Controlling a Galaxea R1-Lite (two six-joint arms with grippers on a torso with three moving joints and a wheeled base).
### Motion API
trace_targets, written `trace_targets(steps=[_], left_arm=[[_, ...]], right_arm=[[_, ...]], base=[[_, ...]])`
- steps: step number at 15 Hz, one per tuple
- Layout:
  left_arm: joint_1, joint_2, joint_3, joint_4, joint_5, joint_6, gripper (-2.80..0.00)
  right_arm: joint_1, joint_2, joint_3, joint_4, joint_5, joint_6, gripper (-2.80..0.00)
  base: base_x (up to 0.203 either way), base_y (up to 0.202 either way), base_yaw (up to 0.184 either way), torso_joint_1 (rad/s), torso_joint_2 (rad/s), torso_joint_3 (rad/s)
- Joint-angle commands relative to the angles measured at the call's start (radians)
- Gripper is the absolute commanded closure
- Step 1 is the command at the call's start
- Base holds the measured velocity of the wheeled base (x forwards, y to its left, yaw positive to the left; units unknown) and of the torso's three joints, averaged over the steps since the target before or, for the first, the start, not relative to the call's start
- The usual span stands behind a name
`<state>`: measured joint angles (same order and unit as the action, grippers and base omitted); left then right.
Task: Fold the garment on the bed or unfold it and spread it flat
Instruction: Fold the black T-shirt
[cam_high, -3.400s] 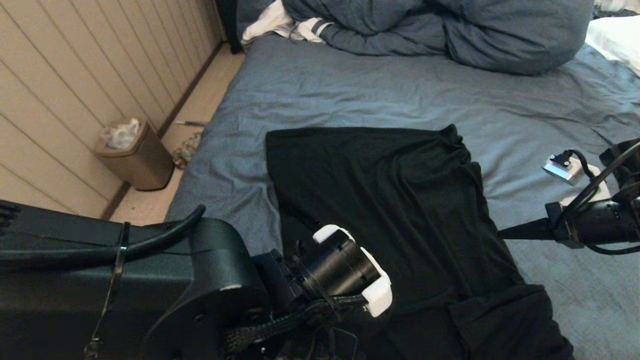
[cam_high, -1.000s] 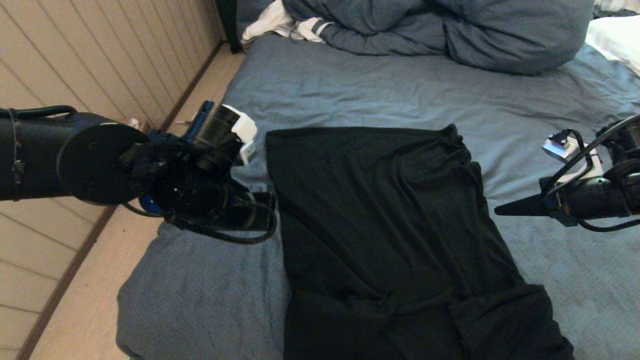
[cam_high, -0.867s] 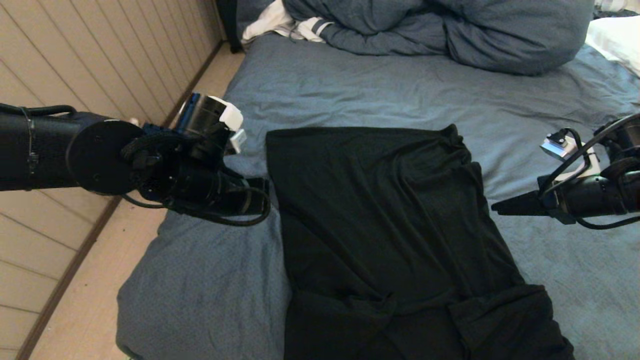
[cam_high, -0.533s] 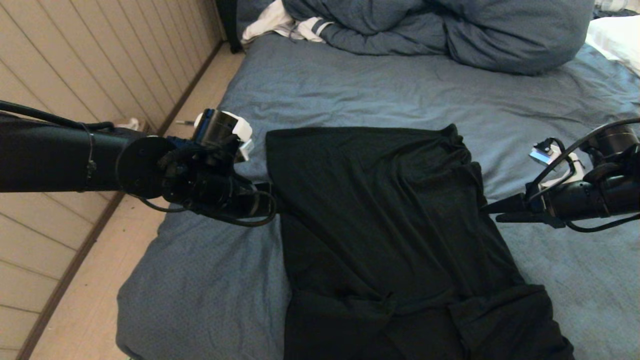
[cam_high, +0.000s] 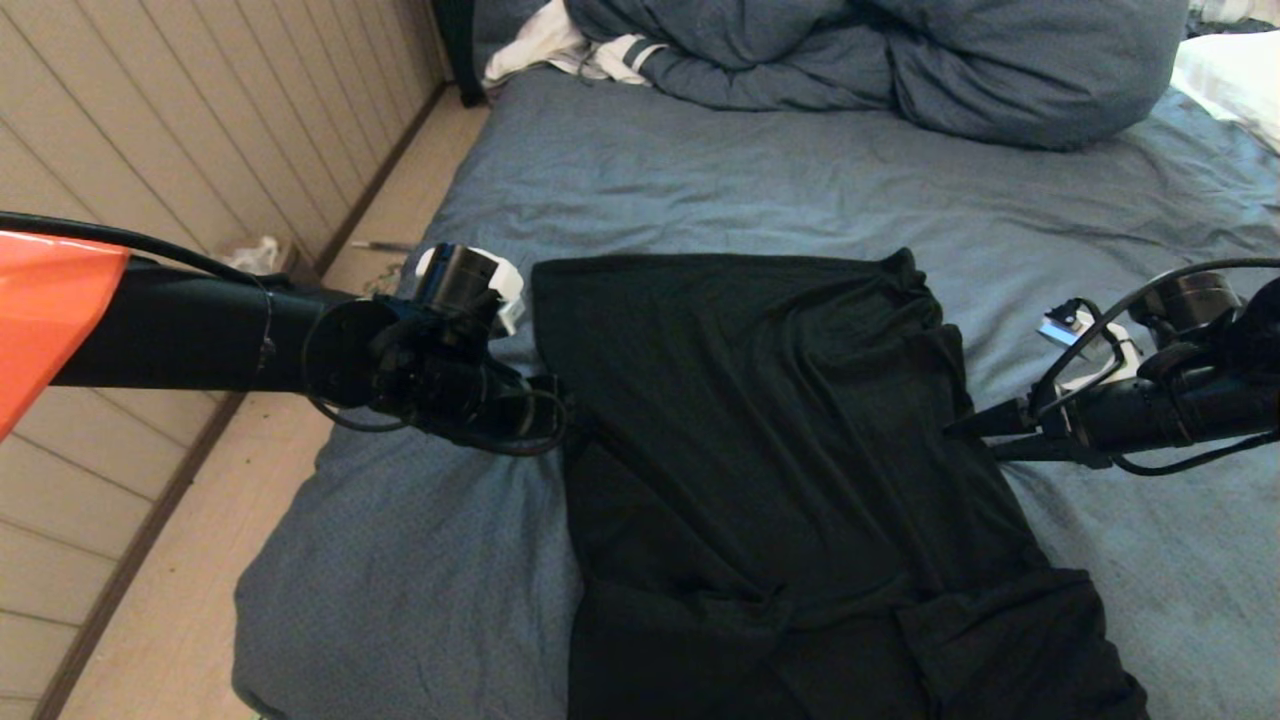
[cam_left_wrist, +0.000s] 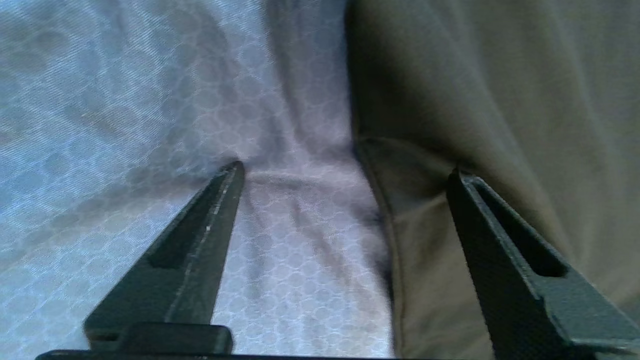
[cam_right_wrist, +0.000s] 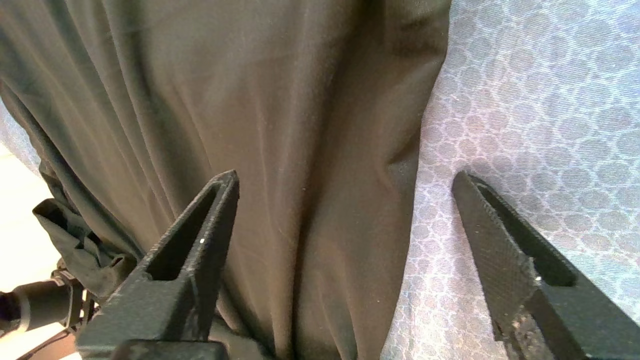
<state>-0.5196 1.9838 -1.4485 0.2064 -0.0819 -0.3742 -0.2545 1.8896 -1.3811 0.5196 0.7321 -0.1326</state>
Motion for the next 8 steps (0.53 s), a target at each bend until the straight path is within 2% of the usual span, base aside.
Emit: trace_targets(steps=[1, 6, 7, 8], left_arm=[[0.000, 0.000, -0.003, -0.001, -0.010, -0.006, -2.80], [-0.003, -0.002, 0.003, -0.001, -0.049, -0.027, -2.80], [-0.005, -0.003, 0.001, 0.000, -0.055, -0.039, 0.00], [-0.005, -0.003, 0.000, 0.000, -0.070, -0.041, 0.00]], right_arm=[[0.001, 0.011, 0.007, 0.005, 0.006, -0.001, -2.80], [0.009, 0.006, 0.017, 0.010, 0.013, 0.001, -2.80], [0.012, 0.003, 0.017, 0.011, 0.013, 0.001, -2.80], [0.012, 0.002, 0.021, 0.011, 0.015, 0.000, -2.80]], base=[[0.000, 0.000, 0.000, 0.000, 0.00, 0.000], [0.000, 0.000, 0.000, 0.000, 0.00, 0.000], [0.000, 0.000, 0.000, 0.000, 0.00, 0.000], [0.000, 0.000, 0.000, 0.000, 0.00, 0.000]])
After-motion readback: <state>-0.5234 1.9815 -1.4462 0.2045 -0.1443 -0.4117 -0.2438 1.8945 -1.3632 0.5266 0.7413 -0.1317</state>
